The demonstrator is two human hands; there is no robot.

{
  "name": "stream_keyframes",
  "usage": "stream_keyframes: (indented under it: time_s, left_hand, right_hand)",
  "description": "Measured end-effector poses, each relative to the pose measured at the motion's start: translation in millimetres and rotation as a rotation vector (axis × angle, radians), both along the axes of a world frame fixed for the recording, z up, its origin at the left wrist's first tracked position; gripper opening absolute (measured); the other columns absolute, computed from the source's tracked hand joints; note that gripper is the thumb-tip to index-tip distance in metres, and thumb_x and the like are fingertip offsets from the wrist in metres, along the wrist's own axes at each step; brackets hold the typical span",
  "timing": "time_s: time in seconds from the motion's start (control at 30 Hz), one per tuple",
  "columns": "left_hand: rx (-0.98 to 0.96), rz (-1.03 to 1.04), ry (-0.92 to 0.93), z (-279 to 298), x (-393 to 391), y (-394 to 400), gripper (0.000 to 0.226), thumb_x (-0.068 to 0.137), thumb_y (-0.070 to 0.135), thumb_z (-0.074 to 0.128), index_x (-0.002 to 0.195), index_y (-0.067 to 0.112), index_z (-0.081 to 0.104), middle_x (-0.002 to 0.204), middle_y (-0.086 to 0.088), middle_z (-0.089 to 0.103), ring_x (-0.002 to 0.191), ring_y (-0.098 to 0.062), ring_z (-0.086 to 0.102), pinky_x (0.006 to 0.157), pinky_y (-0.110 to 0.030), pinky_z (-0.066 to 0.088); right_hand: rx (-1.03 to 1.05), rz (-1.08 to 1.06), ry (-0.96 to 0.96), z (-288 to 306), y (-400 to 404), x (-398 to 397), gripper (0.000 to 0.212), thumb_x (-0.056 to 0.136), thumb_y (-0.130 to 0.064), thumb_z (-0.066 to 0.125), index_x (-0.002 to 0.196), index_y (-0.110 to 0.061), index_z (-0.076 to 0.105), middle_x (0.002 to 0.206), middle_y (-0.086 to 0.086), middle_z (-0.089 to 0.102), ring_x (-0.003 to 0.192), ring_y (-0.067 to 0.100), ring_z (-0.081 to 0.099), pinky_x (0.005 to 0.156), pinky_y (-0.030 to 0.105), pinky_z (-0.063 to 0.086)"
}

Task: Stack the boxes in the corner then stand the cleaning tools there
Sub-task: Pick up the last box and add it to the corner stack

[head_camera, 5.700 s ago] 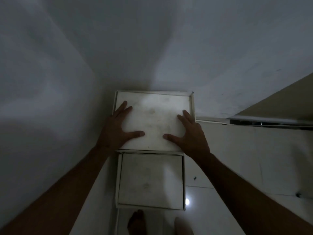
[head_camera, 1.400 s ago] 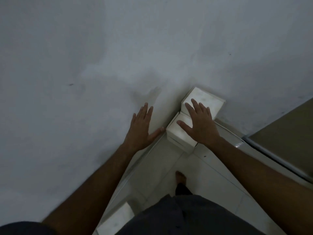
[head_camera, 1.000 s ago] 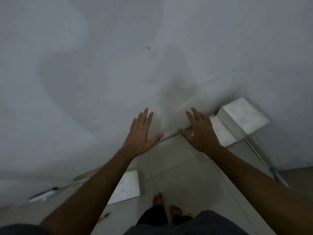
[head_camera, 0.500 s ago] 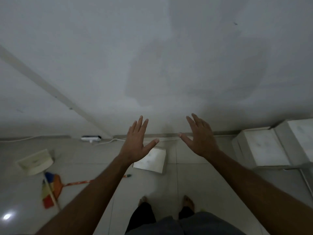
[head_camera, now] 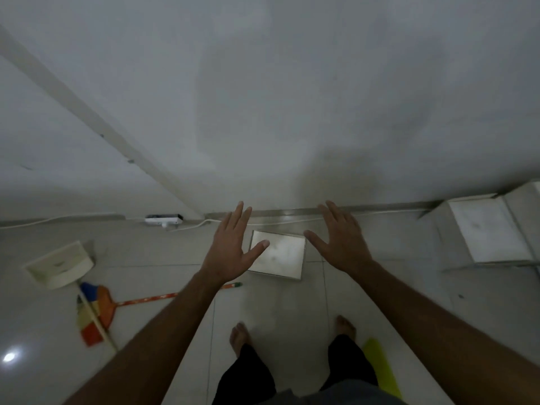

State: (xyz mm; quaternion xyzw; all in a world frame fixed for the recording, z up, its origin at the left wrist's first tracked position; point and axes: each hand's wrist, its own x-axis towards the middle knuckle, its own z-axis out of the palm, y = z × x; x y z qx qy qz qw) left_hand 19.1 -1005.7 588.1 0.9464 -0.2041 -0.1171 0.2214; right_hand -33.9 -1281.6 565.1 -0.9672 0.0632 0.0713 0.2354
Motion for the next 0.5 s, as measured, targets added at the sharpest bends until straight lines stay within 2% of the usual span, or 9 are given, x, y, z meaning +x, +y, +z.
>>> stream_keyframes:
  time_s: [0.13,0.33,0.5]
  left_hand:
    - [-0.002,-0.079,0.045,-38,22,37,0.092,0.09,0.077,0.042,0.16,0.026,0.012,0.168,0.009,-0.003,0.155,-0.02,0.005,0.124,-0.049,0.014]
    - [0.072,-0.149,0.146,-114,49,68,0.095,0.085,0.084,0.034,0.16,0.031,0.012,0.168,0.011,-0.004,0.154,-0.029,0.006,0.123,-0.055,0.016]
    - [0.098,-0.148,0.229,-196,58,77,0.098,0.081,0.085,0.035,0.16,0.032,0.011,0.167,0.012,-0.005,0.154,-0.032,0.006,0.122,-0.056,0.016]
  right_hand:
    - [0.024,-0.069,0.047,-37,39,5,0.088,0.09,-0.075,0.031,0.154,-0.014,0.032,0.163,0.01,0.029,0.145,0.034,0.032,0.118,0.053,0.027]
    - [0.074,-0.123,0.116,-106,74,6,0.08,0.095,-0.065,0.049,0.156,-0.017,0.029,0.165,0.008,0.025,0.144,0.032,0.034,0.117,0.052,0.03]
    - [0.11,-0.151,0.166,-187,83,10,0.083,0.092,-0.068,0.048,0.156,-0.019,0.03,0.165,0.005,0.025,0.142,0.033,0.036,0.115,0.054,0.032]
